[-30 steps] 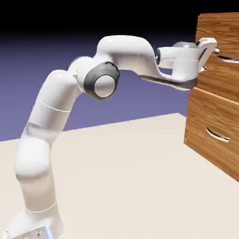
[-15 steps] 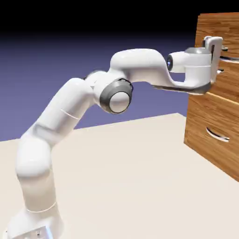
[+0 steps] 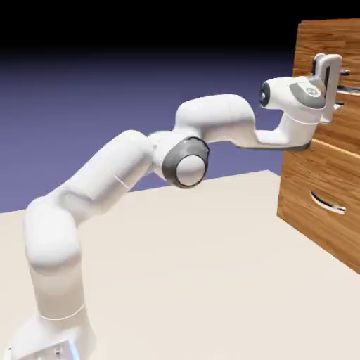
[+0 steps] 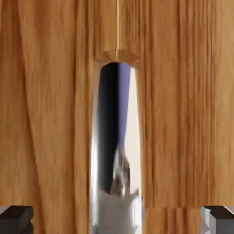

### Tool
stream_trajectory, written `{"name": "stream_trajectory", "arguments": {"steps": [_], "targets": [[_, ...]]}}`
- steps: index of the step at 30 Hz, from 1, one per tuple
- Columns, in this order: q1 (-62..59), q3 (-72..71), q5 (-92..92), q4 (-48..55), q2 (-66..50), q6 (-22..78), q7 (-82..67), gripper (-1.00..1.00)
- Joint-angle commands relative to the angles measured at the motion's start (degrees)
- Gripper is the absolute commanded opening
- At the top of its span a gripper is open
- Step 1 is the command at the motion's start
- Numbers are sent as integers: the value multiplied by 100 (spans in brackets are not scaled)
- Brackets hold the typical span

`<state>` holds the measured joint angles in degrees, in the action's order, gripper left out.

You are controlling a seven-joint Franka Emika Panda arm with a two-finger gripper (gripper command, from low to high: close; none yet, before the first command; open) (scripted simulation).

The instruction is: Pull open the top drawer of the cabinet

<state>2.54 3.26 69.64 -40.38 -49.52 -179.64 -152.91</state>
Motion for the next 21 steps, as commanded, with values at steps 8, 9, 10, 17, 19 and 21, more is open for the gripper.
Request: {"name": "stream_trajectory", "arguments": {"steps": [8,9,10,17,19,21], "targets": [[474,1059,1291,-684,600,-325,1995,-100],[536,1166,1479,-736,654,-352,2244,-100],[595,1266,1673,-785,708,-376,2494,-100],[887,1611,3265,-1078,1073,-433,4224,-100],[920,1576,3763,-1171,1188,-404,4671,-100],[930,1487,4261,-1290,1318,-354,5083,-100]]}}
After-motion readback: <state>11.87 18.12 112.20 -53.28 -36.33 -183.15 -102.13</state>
